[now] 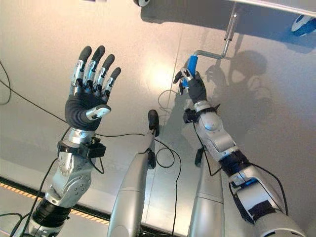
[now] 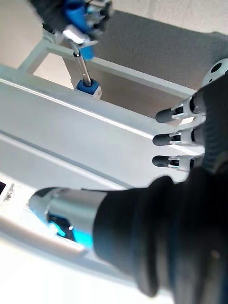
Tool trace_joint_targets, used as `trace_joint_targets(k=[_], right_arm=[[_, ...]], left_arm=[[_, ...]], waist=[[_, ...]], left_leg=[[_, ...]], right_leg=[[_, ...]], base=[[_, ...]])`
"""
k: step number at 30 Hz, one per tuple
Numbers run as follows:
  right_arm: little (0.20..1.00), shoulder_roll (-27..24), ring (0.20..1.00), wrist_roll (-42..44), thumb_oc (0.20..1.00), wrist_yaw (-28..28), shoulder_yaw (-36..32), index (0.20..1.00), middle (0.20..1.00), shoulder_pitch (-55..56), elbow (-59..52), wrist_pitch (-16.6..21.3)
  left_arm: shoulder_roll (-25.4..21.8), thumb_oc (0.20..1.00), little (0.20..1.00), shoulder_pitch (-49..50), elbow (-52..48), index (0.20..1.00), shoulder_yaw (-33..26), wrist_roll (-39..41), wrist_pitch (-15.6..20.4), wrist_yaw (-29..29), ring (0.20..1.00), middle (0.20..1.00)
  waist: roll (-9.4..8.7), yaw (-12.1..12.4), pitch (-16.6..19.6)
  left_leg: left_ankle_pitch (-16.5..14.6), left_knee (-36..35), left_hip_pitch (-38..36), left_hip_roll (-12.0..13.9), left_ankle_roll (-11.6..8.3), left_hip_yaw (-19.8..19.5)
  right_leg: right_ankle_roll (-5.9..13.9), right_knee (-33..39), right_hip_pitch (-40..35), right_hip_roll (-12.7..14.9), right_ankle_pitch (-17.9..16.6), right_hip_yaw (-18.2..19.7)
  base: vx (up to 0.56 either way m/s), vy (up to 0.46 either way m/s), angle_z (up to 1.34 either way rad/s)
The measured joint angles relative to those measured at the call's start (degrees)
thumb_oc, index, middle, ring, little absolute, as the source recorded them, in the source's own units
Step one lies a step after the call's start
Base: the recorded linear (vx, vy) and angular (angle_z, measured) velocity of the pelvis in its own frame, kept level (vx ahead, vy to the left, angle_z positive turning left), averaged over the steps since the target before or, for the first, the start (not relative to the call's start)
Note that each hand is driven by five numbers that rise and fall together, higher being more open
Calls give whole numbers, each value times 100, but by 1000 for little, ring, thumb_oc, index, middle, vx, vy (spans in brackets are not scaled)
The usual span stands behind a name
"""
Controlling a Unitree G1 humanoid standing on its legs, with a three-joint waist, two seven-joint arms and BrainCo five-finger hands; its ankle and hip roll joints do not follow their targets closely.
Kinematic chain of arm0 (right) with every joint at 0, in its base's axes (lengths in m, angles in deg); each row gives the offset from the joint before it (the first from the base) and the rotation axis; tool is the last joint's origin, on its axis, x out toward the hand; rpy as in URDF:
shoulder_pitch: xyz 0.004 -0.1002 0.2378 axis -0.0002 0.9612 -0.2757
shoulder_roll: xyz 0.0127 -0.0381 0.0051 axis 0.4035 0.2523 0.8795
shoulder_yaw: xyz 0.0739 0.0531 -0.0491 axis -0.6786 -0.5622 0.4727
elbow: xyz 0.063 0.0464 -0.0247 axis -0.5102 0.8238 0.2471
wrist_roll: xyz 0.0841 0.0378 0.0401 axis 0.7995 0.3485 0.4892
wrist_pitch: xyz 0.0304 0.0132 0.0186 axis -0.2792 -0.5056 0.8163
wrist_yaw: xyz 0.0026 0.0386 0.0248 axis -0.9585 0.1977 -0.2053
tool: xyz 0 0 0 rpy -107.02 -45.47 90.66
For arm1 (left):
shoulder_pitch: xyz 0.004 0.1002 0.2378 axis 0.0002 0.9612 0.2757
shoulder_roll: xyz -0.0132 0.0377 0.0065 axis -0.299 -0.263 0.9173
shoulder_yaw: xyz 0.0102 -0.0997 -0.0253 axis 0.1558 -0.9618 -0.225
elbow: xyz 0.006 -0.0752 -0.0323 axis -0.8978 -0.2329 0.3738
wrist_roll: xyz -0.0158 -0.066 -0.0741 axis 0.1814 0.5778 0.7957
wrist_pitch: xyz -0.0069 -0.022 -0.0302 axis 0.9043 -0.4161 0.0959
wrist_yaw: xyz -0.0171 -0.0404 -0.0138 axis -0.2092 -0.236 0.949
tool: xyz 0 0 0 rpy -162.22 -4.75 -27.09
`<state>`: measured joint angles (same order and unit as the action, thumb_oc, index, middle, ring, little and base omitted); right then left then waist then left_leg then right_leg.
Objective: Raise the hospital bed
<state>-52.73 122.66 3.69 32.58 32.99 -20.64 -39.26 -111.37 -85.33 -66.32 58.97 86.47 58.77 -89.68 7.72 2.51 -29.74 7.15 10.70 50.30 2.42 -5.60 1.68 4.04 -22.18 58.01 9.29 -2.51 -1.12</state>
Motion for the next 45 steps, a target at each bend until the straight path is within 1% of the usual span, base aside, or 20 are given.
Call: trace_joint_targets(k=[2,3,6,9,11,12,16,18,21,23,25,27,29,31,34,36,40,41,42,45], right_arm=[[200,-32,200,43,200,31,-137,200,200,292,-53,23],[200,-171,200,54,200,48,-248,200,200,492,-60,20],[200,-195,200,54,200,166,-472,200,200,745,-83,17],[200,-82,200,116,200,284,-655,200,200,884,-135,12],[200,38,200,166,200,340,-829,200,200,1029,-248,10],[200,192,200,172,200,356,-962,200,200,1109,-254,10],[200,394,200,218,200,261,-1134,200,200,1308,-241,8],[200,634,200,216,200,227,-1349,200,200,1408,-242,10],[200,858,200,203,200,157,-1393,200,200,1474,-236,11],[200,880,200,-38,200,98,-1440,200,200,1459,66,128],[200,877,200,-161,200,11,-1473,200,200,1456,179,139],[200,897,200,-272,200,-103,-1474,200,200,1396,586,333],[200,764,200,-494,200,-205,-1472,200,200,1393,610,333],[200,761,200,-617,200,-307,-1473,200,200,1302,790,349],[200,676,200,-757,200,-516,-1474,200,200,1050,1287,415],[200,515,200,-907,200,-539,-1473,200,200,754,1905,467],[200,493,200,-914,200,-577,-1472,200,200,392,2634,498],[200,464,200,-914,200,-581,-1472,200,200,138,3129,495],[200,436,200,-914,200,-581,-1470,200,200,4,3354,478],[200,431,200,-914,200,-580,-1419,200,200,-254,3805,475]], left_arm=[[-43,1000,1000,119,65,1000,-40,-20,-17,54,1000,1000],[-73,1000,1000,202,55,1000,-85,-22,-13,136,1000,1000],[-160,1000,1000,384,39,1000,-272,-21,-4,292,1000,1000],[-175,1000,1000,507,35,1000,-307,-20,-9,399,1000,1000],[-179,1000,1000,592,19,1000,-348,-20,-35,450,1000,1000],[-166,1000,1000,648,-2,1000,-382,-20,-41,471,1000,1000],[-171,1000,1000,657,-13,1000,-487,-16,-50,550,1000,1000],[-171,1000,1000,674,-19,1000,-515,-10,-50,562,1000,1000],[-168,1000,1000,764,-99,1000,-663,37,-50,568,1000,1000],[-167,1000,1000,778,-186,1000,-695,39,-50,569,1000,1000],[-167,1000,1000,776,-207,1000,-692,39,-50,574,1000,1000],[-182,1000,1000,784,-233,1000,-690,50,-50,585,1000,1000],[-222,1000,1000,784,-260,1000,-691,109,-50,588,1000,1000],[-235,1000,1000,784,-263,1000,-665,181,-52,591,1000,1000],[-263,1000,1000,783,-266,1000,-663,224,-55,589,1000,1000],[-400,1000,1000,779,-274,1000,-629,234,-59,589,1000,1000],[-494,1000,1000,770,-291,1000,-527,266,-59,588,1000,1000],[-526,1000,1000,763,-291,1000,-448,267,-60,587,1000,1000],[-582,1000,1000,767,-291,1000,-413,268,-62,588,1000,1000],[-679,1000,1000,752,-296,1000,-393,271,-60,581,1000,1000]], waist=[[-3,-58,-2],[-10,-91,-4],[-15,-136,-6],[-33,-171,-18],[-71,-171,-45],[-108,-180,-67],[-147,-190,-90],[-160,-195,-95],[-225,-284,-104],[-292,-328,-107],[-318,-337,-105],[-330,-341,-101],[-345,-339,-101],[-354,-339,-101],[-373,-345,-100],[-385,-348,-99],[-388,-338,-99],[-388,-317,-99],[-388,-309,-99],[-388,-310,-99]], left_leg=[[-5,-79,-212,-5,7,11],[-11,-151,-391,-8,14,36],[-18,-194,-510,-17,24,49],[-20,-246,-573,-15,26,62],[-16,-317,-636,-8,30,112],[-17,-342,-704,-3,31,129],[-24,-446,-899,-11,42,148],[-23,-503,-955,-18,45,156],[-22,-521,-973,-20,49,167],[-28,-532,-1008,-26,60,216],[-39,-544,-1058,-33,77,274],[-44,-562,-1098,-48,89,298],[-45,-564,-1096,-61,99,311],[-48,-567,-1096,-63,107,326],[-56,-569,-1095,-70,121,379],[-63,-570,-1095,-75,133,413],[-66,-575,-1093,-76,137,415],[-65,-576,-1093,-78,137,416],[-64,-578,-1092,-80,139,416],[-61,-580,-1088,-82,142,406]], right_leg=[[16,54,-199,-3,13,4],[35,93,-347,-3,26,12],[51,116,-460,3,45,24],[54,174,-512,-1,42,23],[60,206,-532,-7,38,49],[62,241,-600,-13,38,60],[71,310,-759,-14,45,60],[80,347,-806,-11,40,64],[89,372,-824,-10,34,76],[103,391,-835,-10,22,119],[120,410,-860,-11,8,168],[138,444,-896,-8,-12,205],[151,466,-890,-1,-29,227],[160,518,-899,-1,-61,243],[173,561,-898,-2,-93,284],[184,615,-906,-3,-128,313],[188,637,-909,-1,-135,317],[189,639,-909,0,-136,317],[189,640,-906,3,-137,318],[192,641,-902,6,-139,318]], base=[[7,-61,-3],[3,-91,-1],[-5,-94,-1],[3,-60,-3],[2,-95,-7],[9,-90,-7],[16,-55,-3],[11,-40,-1],[1,-46,-2],[5,-30,-7],[3,-27,-9],[-6,-13,-4],[0,0,0],[8,-15,-5],[1,-2,-5],[4,2,-6],[0,0,0],[0,0,0],[0,0,0],[0,0,0]])
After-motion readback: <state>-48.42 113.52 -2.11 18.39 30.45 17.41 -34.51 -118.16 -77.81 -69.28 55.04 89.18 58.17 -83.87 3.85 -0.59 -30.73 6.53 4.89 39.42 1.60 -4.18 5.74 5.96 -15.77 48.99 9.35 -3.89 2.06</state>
